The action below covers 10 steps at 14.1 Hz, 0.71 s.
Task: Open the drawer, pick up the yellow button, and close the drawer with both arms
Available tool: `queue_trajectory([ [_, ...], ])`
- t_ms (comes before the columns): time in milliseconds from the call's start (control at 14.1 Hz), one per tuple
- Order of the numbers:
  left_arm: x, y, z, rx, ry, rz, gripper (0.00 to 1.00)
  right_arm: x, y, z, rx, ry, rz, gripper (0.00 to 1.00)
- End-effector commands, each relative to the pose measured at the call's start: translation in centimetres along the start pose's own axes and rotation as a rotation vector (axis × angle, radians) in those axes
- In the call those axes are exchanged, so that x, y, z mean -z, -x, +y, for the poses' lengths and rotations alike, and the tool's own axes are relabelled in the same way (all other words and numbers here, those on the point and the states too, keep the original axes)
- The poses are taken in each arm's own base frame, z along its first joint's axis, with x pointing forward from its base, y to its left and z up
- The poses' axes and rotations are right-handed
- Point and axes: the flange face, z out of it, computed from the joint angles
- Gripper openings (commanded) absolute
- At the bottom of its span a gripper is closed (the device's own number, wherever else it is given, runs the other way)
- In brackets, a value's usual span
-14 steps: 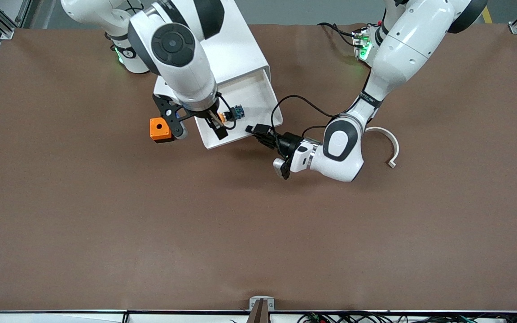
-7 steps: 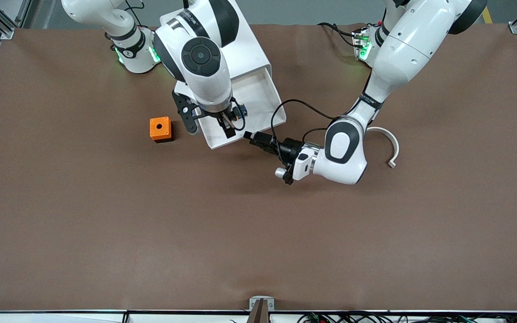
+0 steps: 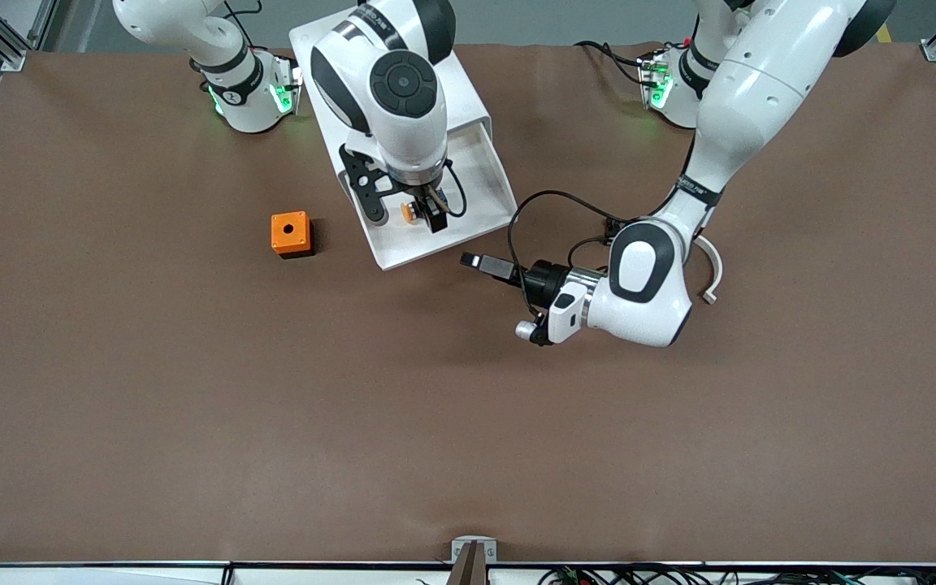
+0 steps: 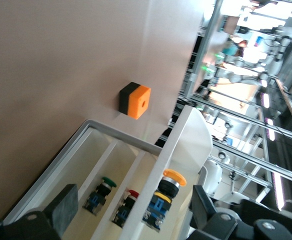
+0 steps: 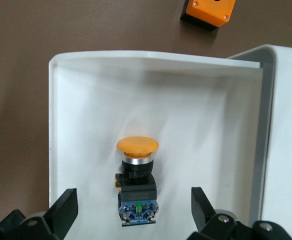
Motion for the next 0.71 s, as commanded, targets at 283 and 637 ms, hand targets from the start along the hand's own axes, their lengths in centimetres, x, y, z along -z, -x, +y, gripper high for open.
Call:
queue_trajectory([
  [283,3.3,0.7,5.1,-0.010,-0.465,0.047,1.00,-3.4,0.3,-0.7,-0.013,0.041,0.015,1.00],
  [637,4.4,0.9,5.6,0.088,-0.679,0.131,1.00,-3.5,0.4,-0.9,-0.023,0.048,-0.019,0.86],
])
